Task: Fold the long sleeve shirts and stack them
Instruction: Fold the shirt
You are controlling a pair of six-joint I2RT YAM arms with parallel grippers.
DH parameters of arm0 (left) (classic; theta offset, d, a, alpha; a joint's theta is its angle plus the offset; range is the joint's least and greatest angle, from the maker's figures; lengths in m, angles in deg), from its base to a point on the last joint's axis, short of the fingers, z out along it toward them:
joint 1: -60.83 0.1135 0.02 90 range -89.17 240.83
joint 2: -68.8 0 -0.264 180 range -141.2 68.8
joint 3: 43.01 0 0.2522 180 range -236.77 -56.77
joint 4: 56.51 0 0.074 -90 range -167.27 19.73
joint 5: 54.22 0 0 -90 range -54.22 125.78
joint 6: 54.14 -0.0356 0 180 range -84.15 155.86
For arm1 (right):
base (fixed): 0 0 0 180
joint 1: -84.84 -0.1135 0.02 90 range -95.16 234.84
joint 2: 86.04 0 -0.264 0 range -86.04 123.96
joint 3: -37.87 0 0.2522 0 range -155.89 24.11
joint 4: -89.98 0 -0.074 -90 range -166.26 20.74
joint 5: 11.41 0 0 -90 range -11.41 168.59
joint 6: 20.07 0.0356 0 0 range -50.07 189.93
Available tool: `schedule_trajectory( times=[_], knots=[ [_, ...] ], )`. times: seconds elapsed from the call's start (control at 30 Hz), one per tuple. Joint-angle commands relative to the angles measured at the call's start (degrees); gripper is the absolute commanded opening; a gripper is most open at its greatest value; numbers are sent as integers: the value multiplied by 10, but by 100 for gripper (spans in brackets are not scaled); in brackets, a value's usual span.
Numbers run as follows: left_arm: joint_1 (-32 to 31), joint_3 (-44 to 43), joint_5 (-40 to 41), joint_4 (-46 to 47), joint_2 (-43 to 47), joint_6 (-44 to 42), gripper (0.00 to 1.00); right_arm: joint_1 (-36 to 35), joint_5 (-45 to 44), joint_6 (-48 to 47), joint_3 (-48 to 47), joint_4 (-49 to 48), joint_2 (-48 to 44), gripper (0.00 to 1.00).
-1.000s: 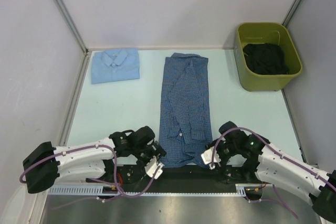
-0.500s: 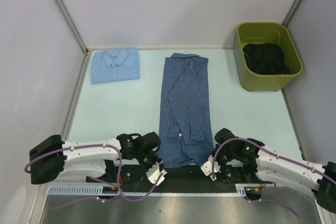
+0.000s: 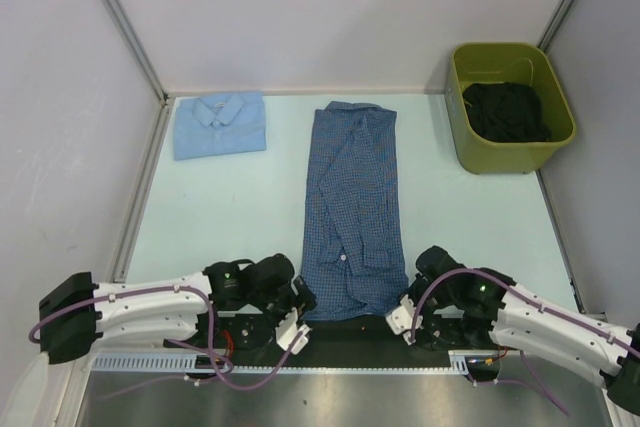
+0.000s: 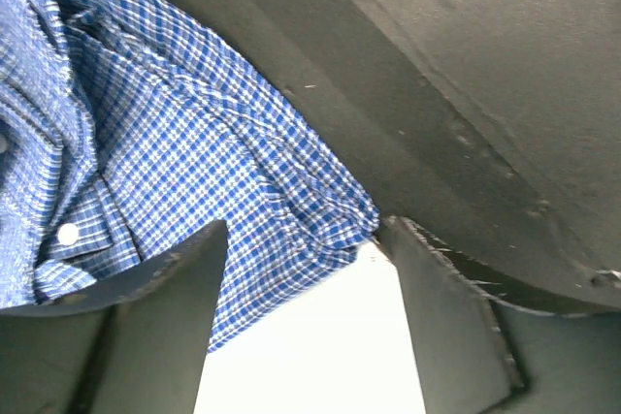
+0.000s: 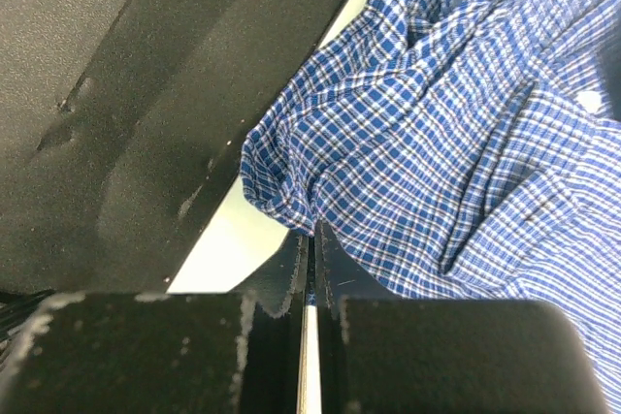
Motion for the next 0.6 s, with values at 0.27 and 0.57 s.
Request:
schedule_trajectory(
  times=[0.27, 0.57],
  knots=[
    [1, -13, 41, 99, -116, -22, 41, -3, -11, 37, -10, -64, 34, 0],
    [2, -38, -8, 35, -52, 34, 0, -8, 1, 112, -46, -41, -5, 0]
  ],
)
